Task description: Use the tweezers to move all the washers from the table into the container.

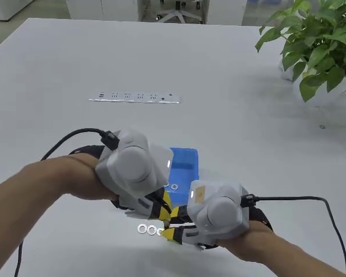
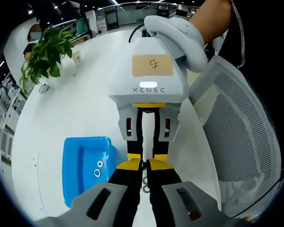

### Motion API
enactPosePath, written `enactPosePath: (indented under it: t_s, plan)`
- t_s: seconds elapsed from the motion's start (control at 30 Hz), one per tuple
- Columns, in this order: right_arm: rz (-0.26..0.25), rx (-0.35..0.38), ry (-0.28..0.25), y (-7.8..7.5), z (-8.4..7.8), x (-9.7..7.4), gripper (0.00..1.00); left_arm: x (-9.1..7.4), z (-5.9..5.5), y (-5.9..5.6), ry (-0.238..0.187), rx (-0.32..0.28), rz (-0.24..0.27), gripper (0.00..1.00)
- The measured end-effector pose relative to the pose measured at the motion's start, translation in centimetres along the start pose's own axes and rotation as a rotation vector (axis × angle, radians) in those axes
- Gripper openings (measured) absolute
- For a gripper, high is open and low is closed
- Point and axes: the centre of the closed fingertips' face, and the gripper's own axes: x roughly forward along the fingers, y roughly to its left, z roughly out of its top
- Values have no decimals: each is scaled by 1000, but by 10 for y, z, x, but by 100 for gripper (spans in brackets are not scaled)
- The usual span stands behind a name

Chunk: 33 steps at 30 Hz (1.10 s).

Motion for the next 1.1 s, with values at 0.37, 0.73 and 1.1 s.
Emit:
enactPosePath:
  t_s: [0.37,0.73,1.1]
  plan:
    - [-7,6,-3,-2,1,0,10,1,-1,0,-1,1,-10,7]
    - [-18,21,1,-1,1,0,10,0,0,-3,-6,1,1,7]
    - [-20,3,1,-1,10,-9,10,-10,6,-3,-21,8,10,7]
